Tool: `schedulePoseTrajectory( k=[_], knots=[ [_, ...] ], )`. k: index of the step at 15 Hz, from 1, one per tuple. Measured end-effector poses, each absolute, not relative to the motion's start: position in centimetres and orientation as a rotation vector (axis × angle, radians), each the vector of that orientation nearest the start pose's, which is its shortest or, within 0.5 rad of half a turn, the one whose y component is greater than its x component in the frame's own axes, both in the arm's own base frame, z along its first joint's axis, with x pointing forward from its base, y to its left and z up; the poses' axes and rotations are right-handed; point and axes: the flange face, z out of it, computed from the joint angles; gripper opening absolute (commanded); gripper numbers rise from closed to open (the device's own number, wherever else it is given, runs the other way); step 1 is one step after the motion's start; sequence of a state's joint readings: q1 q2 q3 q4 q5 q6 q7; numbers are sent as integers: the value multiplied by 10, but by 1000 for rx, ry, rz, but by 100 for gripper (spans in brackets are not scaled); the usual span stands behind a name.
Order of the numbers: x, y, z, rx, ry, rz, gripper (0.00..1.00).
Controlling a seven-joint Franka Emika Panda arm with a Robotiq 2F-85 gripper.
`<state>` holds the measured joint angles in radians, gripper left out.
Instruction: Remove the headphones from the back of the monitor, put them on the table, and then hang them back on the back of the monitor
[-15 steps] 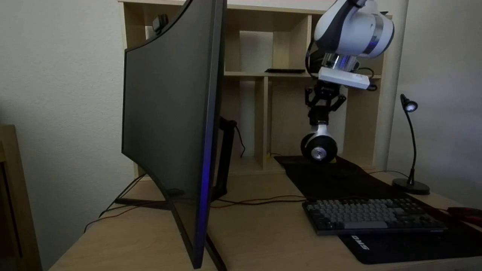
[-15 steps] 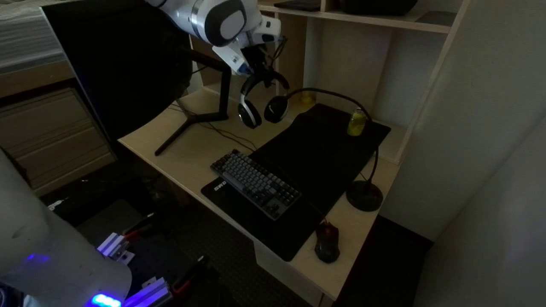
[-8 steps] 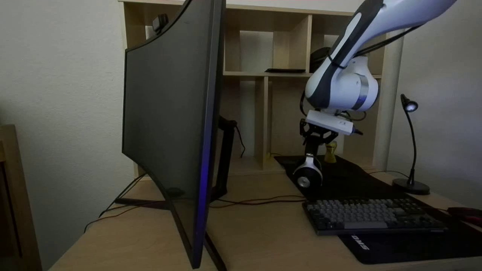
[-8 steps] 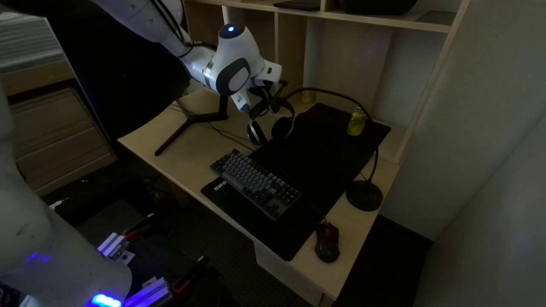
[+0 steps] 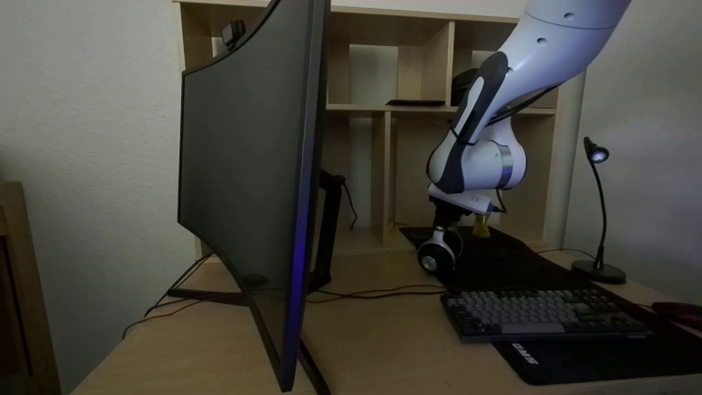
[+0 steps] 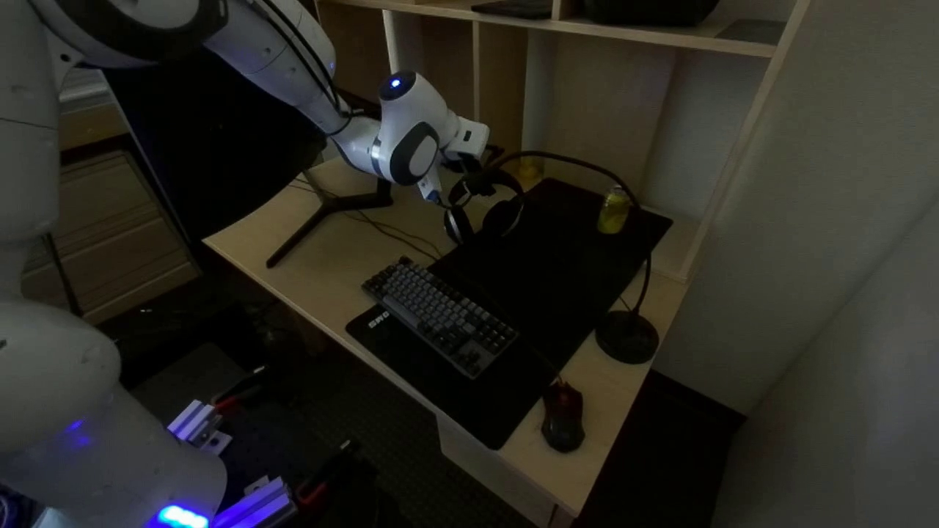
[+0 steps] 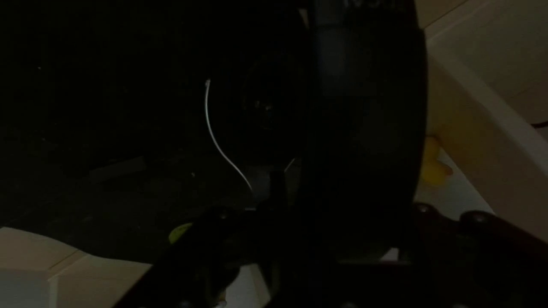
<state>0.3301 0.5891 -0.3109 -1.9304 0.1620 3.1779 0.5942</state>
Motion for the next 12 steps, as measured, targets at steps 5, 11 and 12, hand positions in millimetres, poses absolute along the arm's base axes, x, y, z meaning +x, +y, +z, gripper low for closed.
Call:
schedulePoseTrajectory(
  k=[5, 11, 12],
  knots=[
    [673, 33, 306, -2780, 901, -899, 100],
    [652, 32, 405, -2978, 897, -782, 100],
    [646, 36, 418, -2996, 889, -761, 100]
  ],
)
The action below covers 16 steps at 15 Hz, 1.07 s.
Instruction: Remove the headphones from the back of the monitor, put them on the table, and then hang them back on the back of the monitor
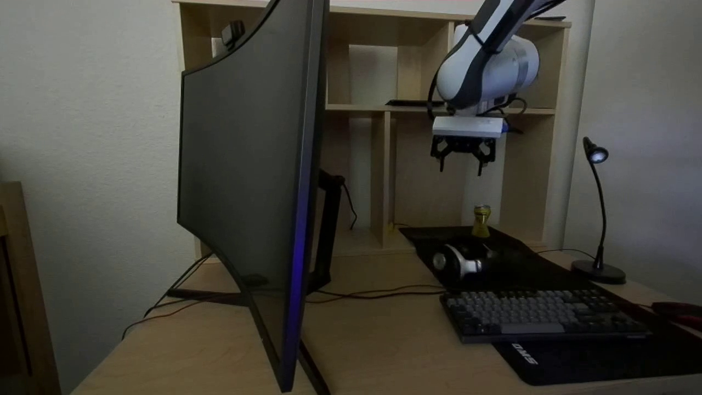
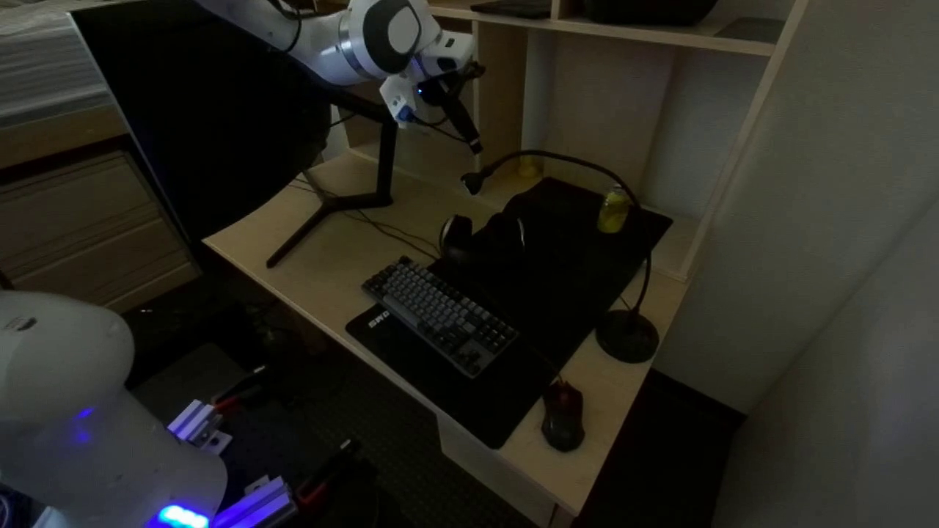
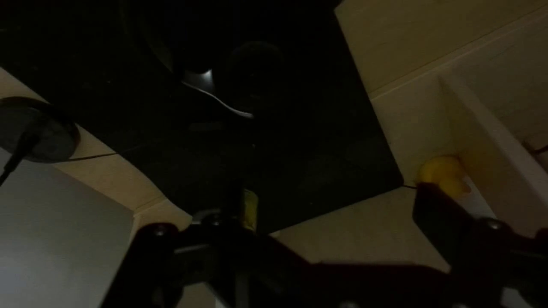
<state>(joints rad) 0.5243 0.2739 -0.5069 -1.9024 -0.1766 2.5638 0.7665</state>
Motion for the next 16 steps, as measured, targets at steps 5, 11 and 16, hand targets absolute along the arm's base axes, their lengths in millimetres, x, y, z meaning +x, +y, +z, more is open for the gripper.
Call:
schedulePoseTrajectory(
  k=[5, 11, 16],
  knots=[
    [610, 95, 498, -2852, 695, -620, 100],
    [568, 119, 555, -2740, 515, -568, 100],
    [580, 84, 511, -2806, 651, -480, 100]
  ],
)
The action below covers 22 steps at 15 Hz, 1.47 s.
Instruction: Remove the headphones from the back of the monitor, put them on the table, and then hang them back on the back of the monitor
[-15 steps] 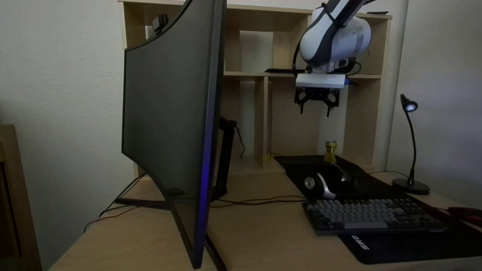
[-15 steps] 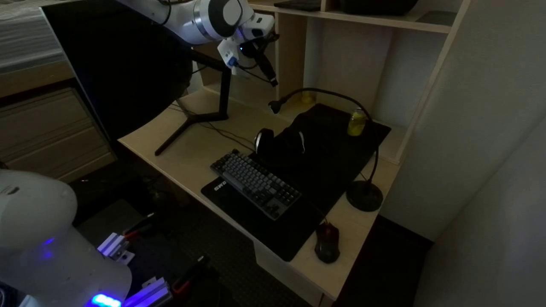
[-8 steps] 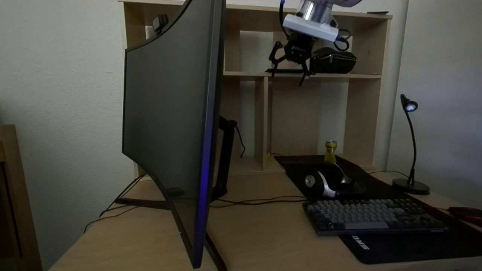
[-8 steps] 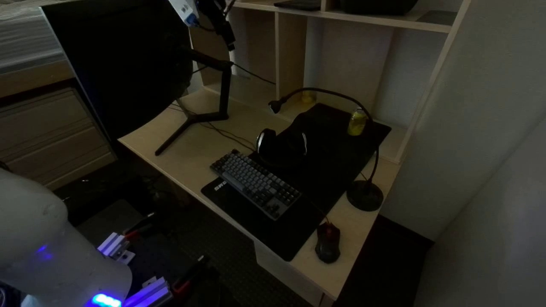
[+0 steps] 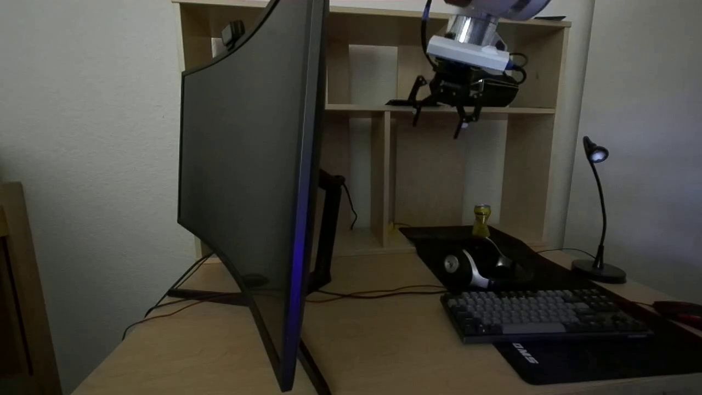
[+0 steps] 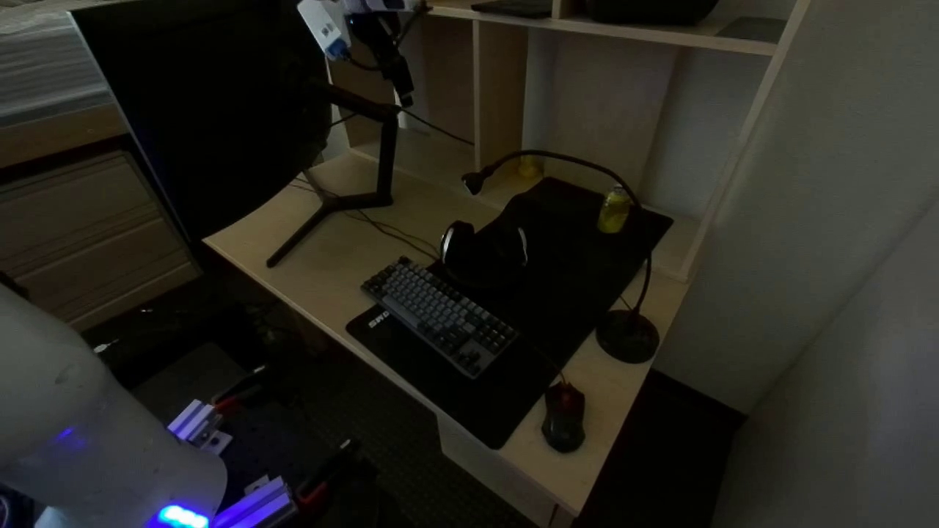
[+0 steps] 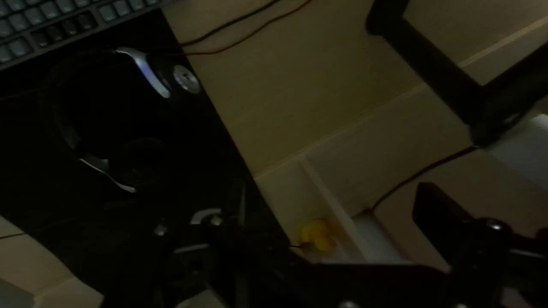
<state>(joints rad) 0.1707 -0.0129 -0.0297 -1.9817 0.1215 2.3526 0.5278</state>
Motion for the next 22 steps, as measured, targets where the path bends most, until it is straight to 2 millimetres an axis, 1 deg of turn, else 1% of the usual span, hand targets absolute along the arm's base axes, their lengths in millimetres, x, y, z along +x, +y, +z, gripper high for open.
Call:
schedulePoseTrajectory(
  k=[4, 5, 6, 7, 8, 11, 12, 13, 14, 17, 19, 20, 22],
  knots=[
    [596, 6, 435, -2881, 933, -368, 100],
    [598, -12, 418, -2888, 1000, -333, 100],
    [600, -24, 405, -2883, 1048, -306, 100],
    [602, -29, 398, -2885, 1063, -293, 100],
    [602, -29, 396, -2887, 1063, -290, 100],
    [603, -24, 401, -2886, 1048, -300, 100],
    [603, -25, 398, -2905, 1066, -298, 100],
    [602, -28, 387, -2934, 1119, -287, 100],
    [600, -33, 369, -2963, 1184, -267, 100],
    [587, -52, 296, -3001, 1414, -137, 100],
    [580, -59, 257, -2949, 1574, -49, 100],
    [579, -59, 247, -2951, 1584, -30, 100],
    [580, -58, 248, -2952, 1582, -34, 100]
  ],
)
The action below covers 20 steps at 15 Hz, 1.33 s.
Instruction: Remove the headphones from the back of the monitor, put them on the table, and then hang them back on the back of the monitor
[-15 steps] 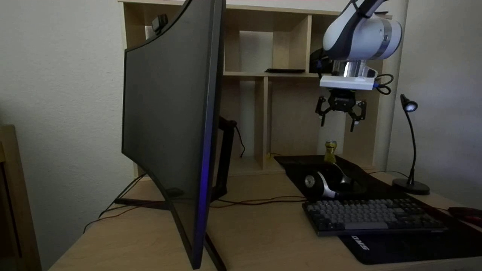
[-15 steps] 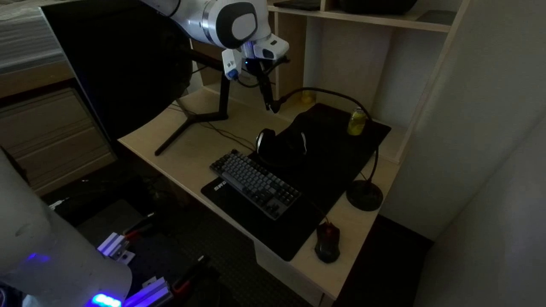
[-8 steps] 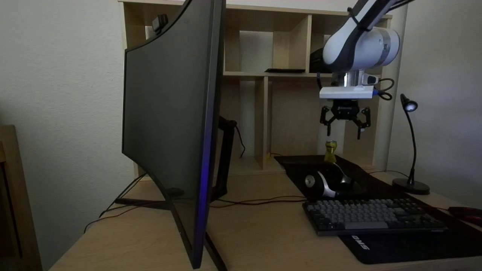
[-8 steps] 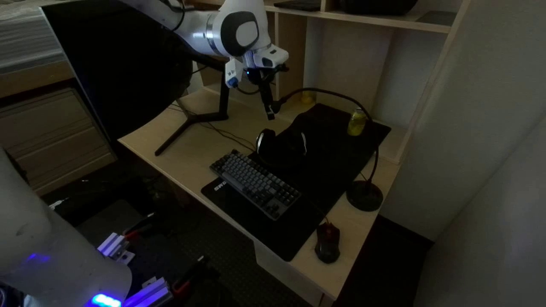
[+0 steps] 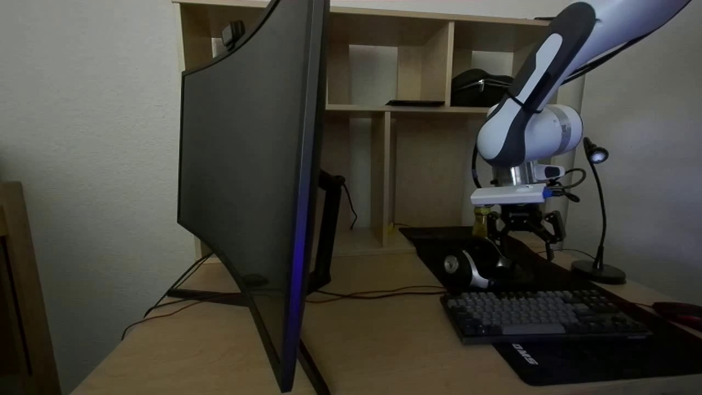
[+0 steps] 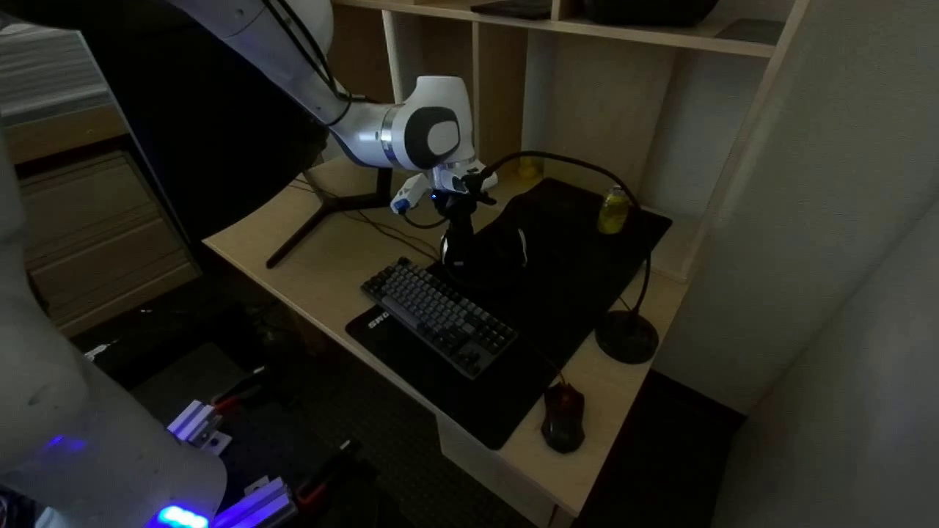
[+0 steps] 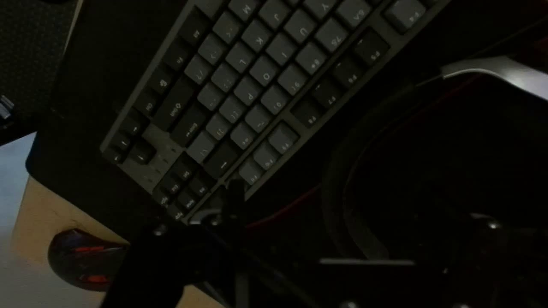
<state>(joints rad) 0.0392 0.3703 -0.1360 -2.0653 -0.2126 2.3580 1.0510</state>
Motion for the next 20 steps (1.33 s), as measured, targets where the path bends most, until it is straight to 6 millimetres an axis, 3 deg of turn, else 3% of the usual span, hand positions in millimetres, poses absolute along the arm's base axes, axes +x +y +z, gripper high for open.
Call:
schedulePoseTrajectory(
  k=[4, 14, 20],
  knots=[
    [582, -58, 246, -2947, 1590, -38, 100],
    [596, -82, 173, -2828, 1621, -292, 100],
    [600, -83, 169, -2808, 1636, -321, 100]
  ],
)
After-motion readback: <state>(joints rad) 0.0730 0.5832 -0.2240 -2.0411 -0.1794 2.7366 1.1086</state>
